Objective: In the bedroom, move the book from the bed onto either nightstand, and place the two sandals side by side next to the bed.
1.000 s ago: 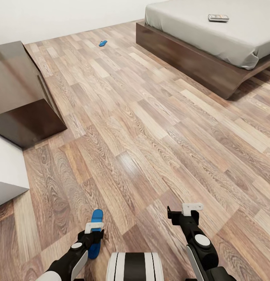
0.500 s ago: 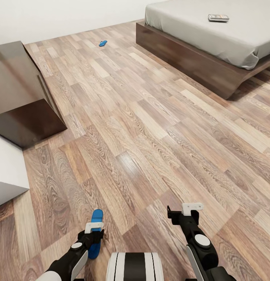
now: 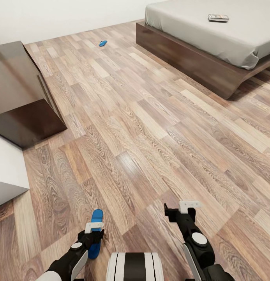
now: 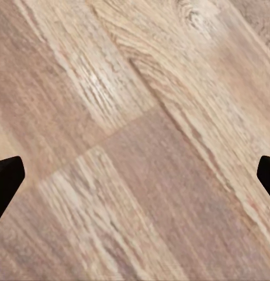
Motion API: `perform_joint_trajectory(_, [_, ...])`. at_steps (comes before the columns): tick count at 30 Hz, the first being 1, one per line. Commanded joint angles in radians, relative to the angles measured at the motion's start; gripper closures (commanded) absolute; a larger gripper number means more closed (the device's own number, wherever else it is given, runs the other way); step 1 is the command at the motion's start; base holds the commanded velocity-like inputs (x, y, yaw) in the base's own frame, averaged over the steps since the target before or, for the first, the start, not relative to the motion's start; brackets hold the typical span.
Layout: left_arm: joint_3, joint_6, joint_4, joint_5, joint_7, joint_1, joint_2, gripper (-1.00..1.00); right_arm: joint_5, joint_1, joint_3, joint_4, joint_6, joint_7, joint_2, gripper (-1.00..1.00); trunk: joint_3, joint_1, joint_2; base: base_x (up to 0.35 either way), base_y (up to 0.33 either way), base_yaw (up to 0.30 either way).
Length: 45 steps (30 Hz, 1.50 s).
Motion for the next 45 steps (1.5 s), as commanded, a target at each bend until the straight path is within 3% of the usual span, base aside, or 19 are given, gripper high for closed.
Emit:
perform_joint_trajectory(1, [-0.009, -0.003, 0.000, 0.010, 0.007, 0.000, 0.001, -1.00, 0.000, -0.007, 0.007, -0.001, 0.005, -0.006, 0.001, -1.00, -0.001, 0.000, 0.000, 0.000, 0.000, 0.000])
perform_joint_trajectory(19, [-0.009, -0.003, -0.002, 0.011, 0.009, -0.001, 0.001, -1.00, 0.001, -0.121, 0.067, -0.001, 0.007, -0.013, 0.008, -1.00, -0.001, 0.000, 0.000, 0.000, 0.000, 0.000])
perform_joint_trajectory(25, [-0.009, -0.003, -0.002, 0.011, 0.009, -0.001, 0.001, -1.00, 0.001, -0.153, 0.071, -0.001, 0.007, -0.013, 0.013, -1.00, -0.024, 0.003, -0.002, 0.000, 0.000, 0.000])
perform_joint_trajectory(45, [-0.009, -0.003, -0.004, 0.011, 0.008, -0.001, 0.001, -1.00, 0.001, -0.178, 0.074, -0.001, 0.014, -0.014, 0.027, -1.00, -0.028, 0.003, -0.002, 0.000, 0.000, 0.000])
